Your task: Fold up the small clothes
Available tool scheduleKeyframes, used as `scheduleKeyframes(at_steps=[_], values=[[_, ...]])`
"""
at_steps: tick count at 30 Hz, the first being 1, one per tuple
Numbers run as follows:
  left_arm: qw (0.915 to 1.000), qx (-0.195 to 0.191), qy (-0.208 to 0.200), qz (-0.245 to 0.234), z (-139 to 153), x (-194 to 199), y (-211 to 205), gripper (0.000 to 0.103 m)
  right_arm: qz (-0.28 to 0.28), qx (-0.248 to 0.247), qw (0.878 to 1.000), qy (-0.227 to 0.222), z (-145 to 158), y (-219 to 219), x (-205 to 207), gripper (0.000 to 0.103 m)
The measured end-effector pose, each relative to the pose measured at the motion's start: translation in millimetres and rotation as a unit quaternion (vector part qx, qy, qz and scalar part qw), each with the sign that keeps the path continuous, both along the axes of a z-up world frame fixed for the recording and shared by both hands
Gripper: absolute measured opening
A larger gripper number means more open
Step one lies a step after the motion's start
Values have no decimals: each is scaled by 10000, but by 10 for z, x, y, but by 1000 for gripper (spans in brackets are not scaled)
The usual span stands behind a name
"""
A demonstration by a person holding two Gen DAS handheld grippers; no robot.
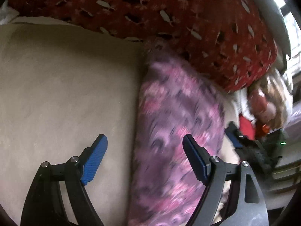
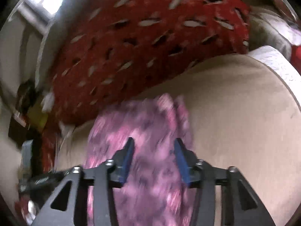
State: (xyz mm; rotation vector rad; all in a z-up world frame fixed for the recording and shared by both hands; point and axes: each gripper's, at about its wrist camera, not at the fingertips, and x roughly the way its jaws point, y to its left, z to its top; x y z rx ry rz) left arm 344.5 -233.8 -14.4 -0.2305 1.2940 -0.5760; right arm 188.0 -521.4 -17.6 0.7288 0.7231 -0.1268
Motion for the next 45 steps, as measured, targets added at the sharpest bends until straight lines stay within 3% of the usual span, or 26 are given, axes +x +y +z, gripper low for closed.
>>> scheduleKeyframes(at_steps=[2,4,5,7,9,11,12,13,16,18,19,21,23,26,28,30,32,34,35,38,41,42,43,45], values=[[9999,-100,98,-36,5,122,-90,83,-92,133,9996,234,-113,-75,210,48],[10000,-52,-12,-42,26,186,-182,83,220,114,9997,85,-99,-51,389,6],[10000,47,-81,-11,-3,227,-226,83,285,-5,9996,-49,-32,-39,398,4],[9992,403,-2,72,-193,327,-312,83,2,-114,9999,-129,-41,-88,396,4],[9987,469,193,52,-362,390,-328,85,-160,21,9984,549,-316,-183,444,10],[9995,281,95,65,-270,364,-267,85,-271,347,9984,351,-337,-260,366,14],[9997,215,77,66,-234,342,-236,85,-385,347,9984,234,-272,-273,303,22],[9999,95,76,64,-190,312,-191,85,-434,159,9988,130,-159,-246,238,22],[9990,-397,101,155,-118,178,-62,85,99,-64,9988,-473,64,-76,125,22],[9994,-241,175,183,-185,96,-94,85,549,-230,9961,-648,110,91,122,23],[9994,82,322,101,-299,50,-174,85,805,-383,9949,-482,62,193,176,23],[9992,375,58,-97,-239,-28,-246,85,1185,-768,9892,385,-146,366,372,21],[9994,315,67,-152,-110,-98,-206,85,1120,-969,9886,273,-34,401,324,24],[9991,-232,344,-92,-5,-179,6,85,871,-800,9927,216,103,247,111,29],[9972,-520,537,-95,-26,-208,97,85,602,-604,9960,273,90,43,-97,47],[9932,-757,851,-237,-142,-247,64,85,457,-166,9985,269,-18,-82,-276,49],[9873,-866,1258,-431,-310,-317,-33,85,482,390,9979,210,-213,-133,-400,50],[9892,-845,1105,-462,-299,-357,-89,91,648,1093,9919,78,-381,-95,-425,54],[9894,-853,1073,-486,-275,-367,-132,92,616,1174,9912,-42,-420,-75,-434,54],[9881,-889,1201,-358,-273,-337,-167,92,559,1175,9910,-299,-373,5,-346,68],[9871,-913,1303,-175,-280,-309,-182,92,647,916,9936,-147,-315,118,-127,67],[9875,-890,1295,-127,-272,-316,-187,88,653,775,9948,-74,-302,141,-102,58],[9897,-749,1220,-89,-247,-329,-198,77,676,583,9960,13,-271,187,-46,45],[9938,-447,1010,-140,-217,-354,-183,58,746,431,9963,-17,-230,213,-88,28]])
